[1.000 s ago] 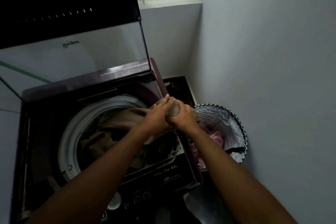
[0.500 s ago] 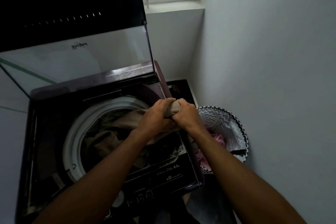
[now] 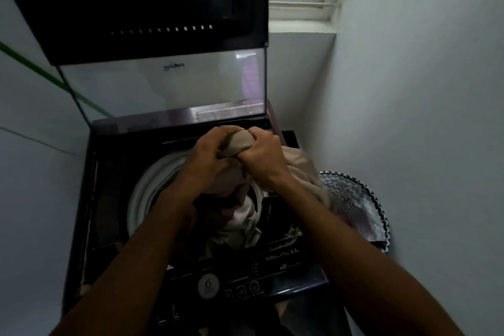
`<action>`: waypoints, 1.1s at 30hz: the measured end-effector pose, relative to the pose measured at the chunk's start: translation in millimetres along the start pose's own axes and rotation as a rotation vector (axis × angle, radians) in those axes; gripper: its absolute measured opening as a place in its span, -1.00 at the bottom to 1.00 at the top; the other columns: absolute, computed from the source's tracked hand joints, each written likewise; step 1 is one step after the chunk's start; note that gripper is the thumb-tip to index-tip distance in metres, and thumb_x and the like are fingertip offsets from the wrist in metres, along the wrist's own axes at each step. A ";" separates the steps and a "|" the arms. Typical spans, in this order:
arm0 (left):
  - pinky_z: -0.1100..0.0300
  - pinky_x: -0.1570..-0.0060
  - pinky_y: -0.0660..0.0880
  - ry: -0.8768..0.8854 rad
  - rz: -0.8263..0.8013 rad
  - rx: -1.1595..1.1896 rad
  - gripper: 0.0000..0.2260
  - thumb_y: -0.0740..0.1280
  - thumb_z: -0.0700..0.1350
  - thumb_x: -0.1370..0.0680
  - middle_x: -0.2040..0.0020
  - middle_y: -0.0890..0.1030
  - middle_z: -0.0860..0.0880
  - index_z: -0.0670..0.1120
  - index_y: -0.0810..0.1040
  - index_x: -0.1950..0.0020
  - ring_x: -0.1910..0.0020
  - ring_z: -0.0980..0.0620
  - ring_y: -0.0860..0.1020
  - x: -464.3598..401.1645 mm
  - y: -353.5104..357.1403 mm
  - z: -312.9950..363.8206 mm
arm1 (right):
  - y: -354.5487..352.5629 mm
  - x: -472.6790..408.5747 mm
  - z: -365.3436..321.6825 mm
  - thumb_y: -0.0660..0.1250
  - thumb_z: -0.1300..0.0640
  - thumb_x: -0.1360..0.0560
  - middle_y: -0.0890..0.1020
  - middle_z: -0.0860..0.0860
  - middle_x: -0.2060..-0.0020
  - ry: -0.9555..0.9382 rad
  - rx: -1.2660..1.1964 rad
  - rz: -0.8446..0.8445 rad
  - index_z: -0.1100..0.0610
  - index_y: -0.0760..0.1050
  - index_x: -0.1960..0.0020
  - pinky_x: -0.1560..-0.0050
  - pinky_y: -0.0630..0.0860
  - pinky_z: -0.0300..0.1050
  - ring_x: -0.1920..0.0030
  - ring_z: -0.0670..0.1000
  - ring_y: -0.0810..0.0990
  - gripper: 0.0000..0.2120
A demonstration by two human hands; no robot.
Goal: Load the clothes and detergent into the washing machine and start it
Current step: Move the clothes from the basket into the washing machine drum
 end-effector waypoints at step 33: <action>0.10 -0.14 0.50 -0.523 -0.345 -0.280 -0.63 0.39 -0.07 -0.54 -0.11 0.61 0.04 0.12 0.52 -0.35 -0.08 0.02 0.57 90.6 27.9 -112.1 | 134.6 27.9 64.7 0.45 0.12 -0.35 0.70 0.13 0.03 0.015 0.320 -0.541 0.15 0.63 -0.08 0.07 0.55 -0.08 -0.02 0.14 0.65 -0.69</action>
Point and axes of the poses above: each hand's wrist, its own x-axis away from the middle knuckle, its own y-axis out of the palm, z = x × y, the point moved 9 cm from there along -x, towards the middle knuckle
